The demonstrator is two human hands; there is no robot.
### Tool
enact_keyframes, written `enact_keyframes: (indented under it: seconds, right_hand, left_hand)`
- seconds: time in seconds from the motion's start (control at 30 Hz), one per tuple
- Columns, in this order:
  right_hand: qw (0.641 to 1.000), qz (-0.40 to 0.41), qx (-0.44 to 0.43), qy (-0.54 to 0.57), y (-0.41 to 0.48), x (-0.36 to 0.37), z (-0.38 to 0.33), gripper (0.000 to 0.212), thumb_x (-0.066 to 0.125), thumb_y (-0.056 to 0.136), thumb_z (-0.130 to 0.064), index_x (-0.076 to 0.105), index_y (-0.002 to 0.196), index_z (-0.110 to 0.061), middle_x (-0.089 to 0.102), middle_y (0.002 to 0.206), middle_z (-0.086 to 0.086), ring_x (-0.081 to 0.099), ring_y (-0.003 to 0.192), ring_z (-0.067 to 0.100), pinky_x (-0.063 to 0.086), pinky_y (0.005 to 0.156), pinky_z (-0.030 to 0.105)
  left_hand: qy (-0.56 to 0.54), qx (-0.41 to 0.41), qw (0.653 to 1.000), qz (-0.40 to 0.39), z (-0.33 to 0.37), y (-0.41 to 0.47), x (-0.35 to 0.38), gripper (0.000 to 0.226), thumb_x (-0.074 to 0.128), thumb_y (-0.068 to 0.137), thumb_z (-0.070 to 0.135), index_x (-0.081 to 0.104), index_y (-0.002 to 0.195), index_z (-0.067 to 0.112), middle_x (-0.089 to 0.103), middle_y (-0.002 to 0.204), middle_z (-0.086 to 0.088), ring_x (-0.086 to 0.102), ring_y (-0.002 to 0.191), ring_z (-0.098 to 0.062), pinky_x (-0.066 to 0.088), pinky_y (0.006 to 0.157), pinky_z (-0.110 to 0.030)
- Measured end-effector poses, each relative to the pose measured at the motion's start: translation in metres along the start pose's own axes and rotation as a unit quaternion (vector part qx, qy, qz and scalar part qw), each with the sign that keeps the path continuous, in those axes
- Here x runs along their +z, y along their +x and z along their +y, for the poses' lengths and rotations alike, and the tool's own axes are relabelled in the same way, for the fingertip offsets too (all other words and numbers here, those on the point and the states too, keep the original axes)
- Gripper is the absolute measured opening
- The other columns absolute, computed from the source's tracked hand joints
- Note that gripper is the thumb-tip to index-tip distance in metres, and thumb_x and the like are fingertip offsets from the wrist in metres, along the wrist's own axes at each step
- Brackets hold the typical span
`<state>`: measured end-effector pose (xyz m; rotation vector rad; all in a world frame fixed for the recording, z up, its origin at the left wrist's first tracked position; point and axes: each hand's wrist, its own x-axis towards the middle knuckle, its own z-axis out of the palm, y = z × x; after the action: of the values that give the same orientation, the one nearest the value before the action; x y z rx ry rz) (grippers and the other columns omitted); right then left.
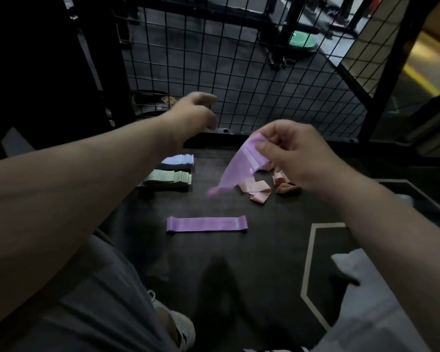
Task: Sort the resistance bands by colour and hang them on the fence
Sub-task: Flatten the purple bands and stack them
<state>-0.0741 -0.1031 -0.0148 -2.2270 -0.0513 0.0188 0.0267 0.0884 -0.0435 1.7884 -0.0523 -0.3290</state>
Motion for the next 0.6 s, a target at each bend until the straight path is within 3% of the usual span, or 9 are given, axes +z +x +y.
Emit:
enact_keyframes:
  seconds: [0.07,0.1,0.2,0.33,0.5,0.6]
  right_hand:
    - [1.000,0.005,-0.026,-0.004,0.004,0.000,-0.008,0.011,0.072,0.088,-0.008,0.071,0.099,-0.012,0.069,0.085,0.017,0.064,0.070,0.024,0.057,0.071,0.039]
    - [0.999,0.016,-0.031,-0.002,0.006,-0.001,-0.011,0.014,0.076,0.085,-0.008,0.071,0.098,-0.011,0.069,0.085,0.019,0.066,0.072,0.029,0.057,0.073,0.042]
    - [0.998,0.044,-0.040,0.008,0.007,-0.008,-0.019,0.020,0.081,0.080,-0.010,0.070,0.097,-0.008,0.071,0.081,0.014,0.070,0.072,0.025,0.058,0.070,0.037]
    - [0.996,0.076,-0.044,0.022,0.006,-0.020,-0.021,0.014,0.078,0.083,-0.010,0.071,0.095,-0.007,0.073,0.082,0.005,0.070,0.073,0.013,0.059,0.065,0.026]
    - [0.991,0.124,-0.019,0.054,0.007,-0.029,-0.011,0.008,0.065,0.095,-0.021,0.071,0.094,-0.015,0.073,0.081,0.001,0.068,0.071,0.008,0.054,0.063,0.025]
    - [0.987,0.138,0.028,0.081,0.007,-0.030,-0.006,0.025,0.056,0.099,-0.037,0.072,0.093,-0.018,0.073,0.079,-0.002,0.065,0.068,0.006,0.048,0.060,0.024]
  left_hand:
    - [-0.087,0.049,0.981,-0.168,0.001,-0.009,0.004,0.054,0.051,0.077,-0.012,0.062,0.125,0.009,0.062,0.131,-0.013,0.060,0.119,-0.025,0.050,0.096,-0.027]
    - [-0.108,0.059,0.964,-0.236,0.002,-0.011,0.006,0.053,0.050,0.076,-0.012,0.062,0.125,0.004,0.062,0.129,-0.018,0.061,0.118,-0.027,0.047,0.101,-0.033]
    - [-0.126,0.075,0.930,-0.336,0.000,-0.019,0.015,0.044,0.056,0.074,-0.010,0.062,0.117,-0.001,0.064,0.113,-0.021,0.061,0.107,-0.028,0.048,0.099,-0.036]
    - [-0.087,0.097,0.931,-0.340,-0.006,-0.018,0.025,0.037,0.068,0.081,-0.007,0.060,0.117,-0.008,0.063,0.120,-0.031,0.061,0.109,-0.035,0.046,0.105,-0.045]
    - [-0.098,0.083,0.952,-0.276,0.001,-0.017,0.029,0.011,0.073,0.080,0.014,0.071,0.089,0.008,0.072,0.087,-0.014,0.067,0.074,-0.021,0.056,0.072,-0.031]
    - [-0.090,0.071,0.957,-0.268,0.002,-0.016,0.029,0.017,0.073,0.078,0.022,0.071,0.089,0.009,0.070,0.087,-0.016,0.065,0.074,-0.024,0.052,0.072,-0.032]
